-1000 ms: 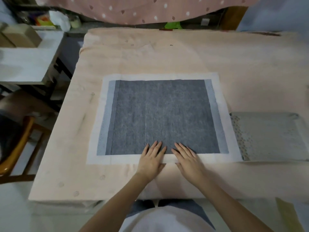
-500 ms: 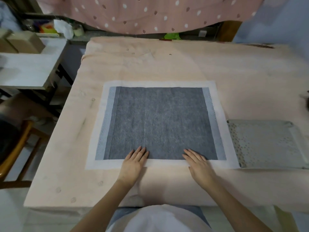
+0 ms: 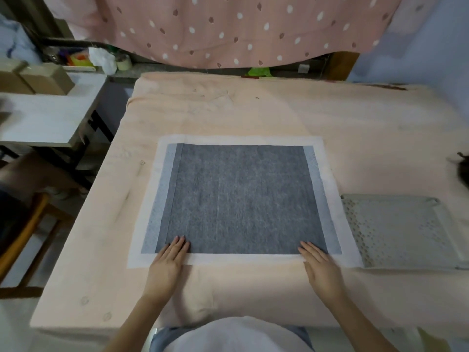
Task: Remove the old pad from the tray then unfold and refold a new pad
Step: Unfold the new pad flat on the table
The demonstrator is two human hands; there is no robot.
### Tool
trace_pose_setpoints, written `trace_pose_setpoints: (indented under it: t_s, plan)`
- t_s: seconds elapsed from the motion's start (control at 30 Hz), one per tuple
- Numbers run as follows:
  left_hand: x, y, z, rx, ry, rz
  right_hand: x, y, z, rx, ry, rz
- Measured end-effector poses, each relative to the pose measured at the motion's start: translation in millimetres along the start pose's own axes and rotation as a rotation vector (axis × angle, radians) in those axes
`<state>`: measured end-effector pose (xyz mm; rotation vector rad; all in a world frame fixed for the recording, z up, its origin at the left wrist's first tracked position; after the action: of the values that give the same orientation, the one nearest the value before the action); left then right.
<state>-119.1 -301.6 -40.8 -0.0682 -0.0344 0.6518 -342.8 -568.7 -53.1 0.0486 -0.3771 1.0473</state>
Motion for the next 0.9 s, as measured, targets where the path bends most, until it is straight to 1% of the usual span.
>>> trace_pose_setpoints:
  t_s: [0.03,0.1,0.23,0.3,0.37,0.43,0.47,0.53,0.63,0.77,0.8,0.9]
  plan:
    - [-4,-1,1,0.019,-0.003,-0.004,2,-2,0,-0.002,-0.002,0.004]
    - [-12,-3,4,0.006,0.014,-0.049,6,-4,1,-0.002,-0.037,-0.007]
    - [-25,-3,13,-0.011,0.082,-0.135,2,-10,5,0.057,-0.138,-0.104]
    - [-21,-4,21,0.013,0.144,-0.122,-5,-12,7,0.124,-0.218,-0.195]
    - [-13,-7,28,0.051,0.207,-0.083,-12,-12,8,0.231,-0.317,-0.275]
    - [-6,-13,44,0.032,0.212,-0.073,-13,-17,20,0.265,-0.356,-0.297]
    - [-3,-18,55,-0.006,0.210,-0.080,-14,-23,31,0.253,-0.344,-0.315]
    - [2,-32,85,-0.080,0.200,-0.066,-11,-39,62,0.169,-0.275,-0.335]
    - [6,-59,140,-0.237,0.161,-0.039,16,-72,121,-0.057,-0.229,-0.301]
    - [11,-81,207,-0.390,0.114,0.035,73,-94,205,-0.464,-0.138,-0.131]
    - [14,-81,222,-0.423,0.115,0.057,84,-94,221,-0.529,-0.131,-0.089]
    - [25,-73,268,-0.512,0.179,0.082,104,-92,263,-0.652,-0.138,0.005]
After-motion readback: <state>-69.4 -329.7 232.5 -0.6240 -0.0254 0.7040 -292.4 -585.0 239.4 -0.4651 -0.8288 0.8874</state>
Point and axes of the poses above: each hand's wrist, its own y-axis away from the middle knuckle, its own z-axis out of the back of the hand, x = y × z, the point moved 10 cm from there along -y, towards the middle knuckle, and after that the axes turned 7 degrees about -y, right-handed, at the moved point
